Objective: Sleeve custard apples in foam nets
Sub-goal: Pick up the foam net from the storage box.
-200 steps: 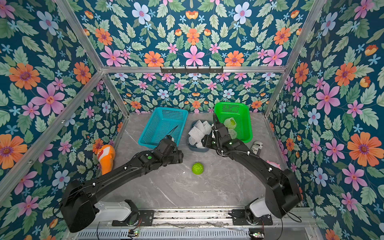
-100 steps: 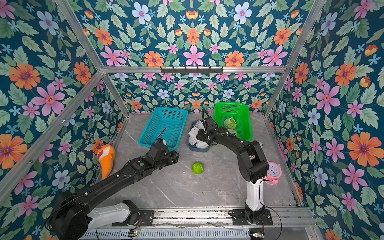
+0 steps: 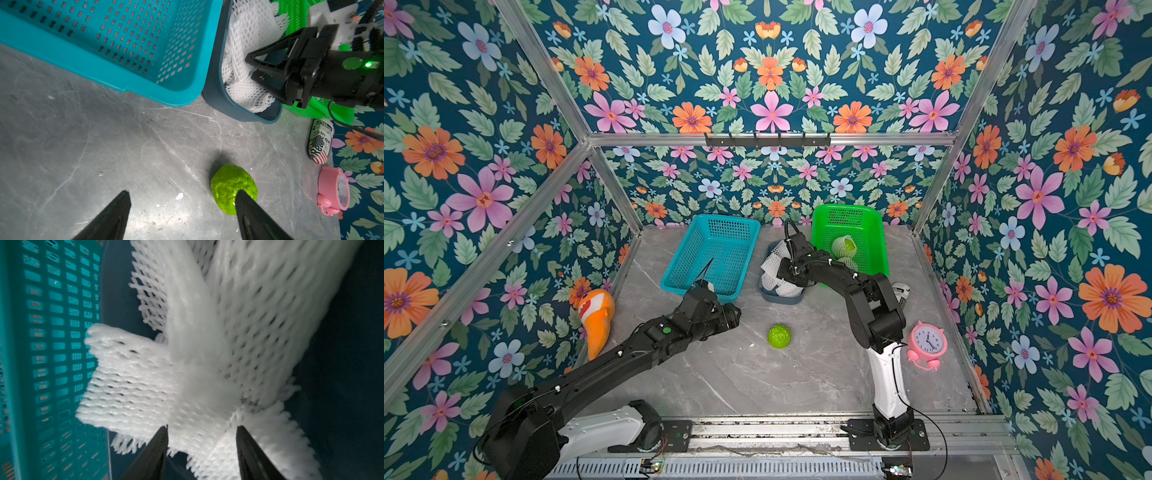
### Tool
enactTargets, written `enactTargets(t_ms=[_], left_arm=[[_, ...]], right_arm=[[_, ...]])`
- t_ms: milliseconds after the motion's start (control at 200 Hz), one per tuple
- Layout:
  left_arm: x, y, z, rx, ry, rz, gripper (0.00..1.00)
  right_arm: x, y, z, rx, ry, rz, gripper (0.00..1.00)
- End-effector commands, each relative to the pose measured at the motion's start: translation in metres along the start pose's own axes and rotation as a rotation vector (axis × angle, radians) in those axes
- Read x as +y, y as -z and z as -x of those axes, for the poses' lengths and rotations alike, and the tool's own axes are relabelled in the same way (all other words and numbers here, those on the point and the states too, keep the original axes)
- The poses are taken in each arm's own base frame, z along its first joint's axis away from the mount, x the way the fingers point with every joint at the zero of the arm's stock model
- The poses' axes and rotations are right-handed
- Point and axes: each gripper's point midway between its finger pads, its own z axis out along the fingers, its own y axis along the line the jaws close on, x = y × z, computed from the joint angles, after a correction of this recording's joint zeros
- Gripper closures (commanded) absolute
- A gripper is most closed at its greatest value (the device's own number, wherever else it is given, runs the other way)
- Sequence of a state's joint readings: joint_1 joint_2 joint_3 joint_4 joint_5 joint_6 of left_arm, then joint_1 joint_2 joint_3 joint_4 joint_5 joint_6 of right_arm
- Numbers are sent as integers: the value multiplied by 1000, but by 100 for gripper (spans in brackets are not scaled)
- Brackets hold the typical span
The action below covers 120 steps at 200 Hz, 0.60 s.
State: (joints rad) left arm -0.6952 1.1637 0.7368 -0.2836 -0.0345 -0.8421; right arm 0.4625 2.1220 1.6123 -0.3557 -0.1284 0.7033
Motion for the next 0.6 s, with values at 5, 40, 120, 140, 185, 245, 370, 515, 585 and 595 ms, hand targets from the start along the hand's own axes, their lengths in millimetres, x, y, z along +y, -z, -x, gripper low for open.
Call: enactTargets(t_ms=[5,40,120,140,185,245,370,515,585,595], left_arm=[[-2,-1,2,-9,16,-14,19],[-3,-1,2,-7,19,-18,19],[-1,-4,-1,2,25,-18,19],[-1,-4,-1,4,26,-18,19],[-1,-6,-3,9,27,-18,19],[-1,-7,-4,14,29,-17,19],[0,-7,-4,14,31,-16,19],[1,-10,-6,26,32,-10,19],[1,-11,-7,30,31,-11,20],[1,-11,-7,31,31,-10,20]], right_arm=[[-2,-3,3,-2,-19,-2,48],[-1,-3,4,-6,-15,2,51],[-1,-5,5,-7,-9,2,54],[0,-5,5,-9,-7,4,55],[0,-6,6,-7,-7,12,58],[1,-8,6,-5,-11,27,59],[5,-11,6,-8,-16,63,58],[9,-8,10,-37,-12,84,71],[9,-8,11,-40,-10,84,78],[9,-8,11,-40,-8,86,79]])
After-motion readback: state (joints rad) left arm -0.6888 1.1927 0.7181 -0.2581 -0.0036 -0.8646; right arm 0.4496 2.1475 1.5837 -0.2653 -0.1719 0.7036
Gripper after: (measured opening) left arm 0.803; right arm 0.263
